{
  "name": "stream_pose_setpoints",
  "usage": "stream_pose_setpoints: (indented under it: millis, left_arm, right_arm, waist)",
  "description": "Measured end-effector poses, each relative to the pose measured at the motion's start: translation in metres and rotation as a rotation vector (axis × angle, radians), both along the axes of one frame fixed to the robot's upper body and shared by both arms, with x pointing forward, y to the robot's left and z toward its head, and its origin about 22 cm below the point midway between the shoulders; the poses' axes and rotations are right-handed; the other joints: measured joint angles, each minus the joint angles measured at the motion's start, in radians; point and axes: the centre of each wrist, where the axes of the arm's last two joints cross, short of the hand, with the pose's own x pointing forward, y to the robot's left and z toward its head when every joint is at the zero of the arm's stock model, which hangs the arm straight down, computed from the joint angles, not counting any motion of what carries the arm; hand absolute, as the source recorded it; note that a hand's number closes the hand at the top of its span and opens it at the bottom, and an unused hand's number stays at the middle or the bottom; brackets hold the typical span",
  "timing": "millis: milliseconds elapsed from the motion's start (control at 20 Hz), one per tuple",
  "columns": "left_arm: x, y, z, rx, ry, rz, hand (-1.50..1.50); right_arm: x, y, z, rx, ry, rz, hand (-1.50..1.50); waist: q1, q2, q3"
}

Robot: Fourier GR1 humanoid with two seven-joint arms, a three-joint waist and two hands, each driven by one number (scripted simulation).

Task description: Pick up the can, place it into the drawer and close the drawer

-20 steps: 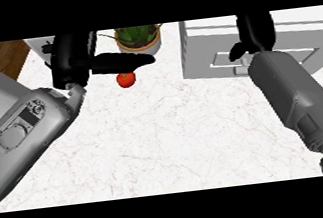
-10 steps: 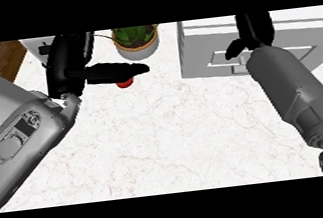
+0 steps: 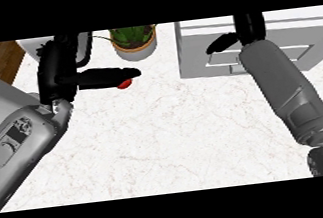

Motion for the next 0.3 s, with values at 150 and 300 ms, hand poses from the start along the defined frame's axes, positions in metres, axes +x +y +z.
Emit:
stream_pose_setpoints:
  millis: [150, 300]
  left_arm:
    - [-0.003, 0.002, -0.006, -0.002, 0.006, 0.006, -1.5]
    - [-0.004, 0.012, -0.005, -0.003, 0.005, 0.016, -1.5]
  right_arm:
    - [0.002, 0.013, 0.004, 0.149, 0.003, 0.036, -1.5]
    - [0.002, 0.019, 0.005, 0.243, -0.003, 0.061, -1.5]
  waist:
    - [-0.008, -0.004, -0.001]
    - [-0.013, -0.007, -0.002]
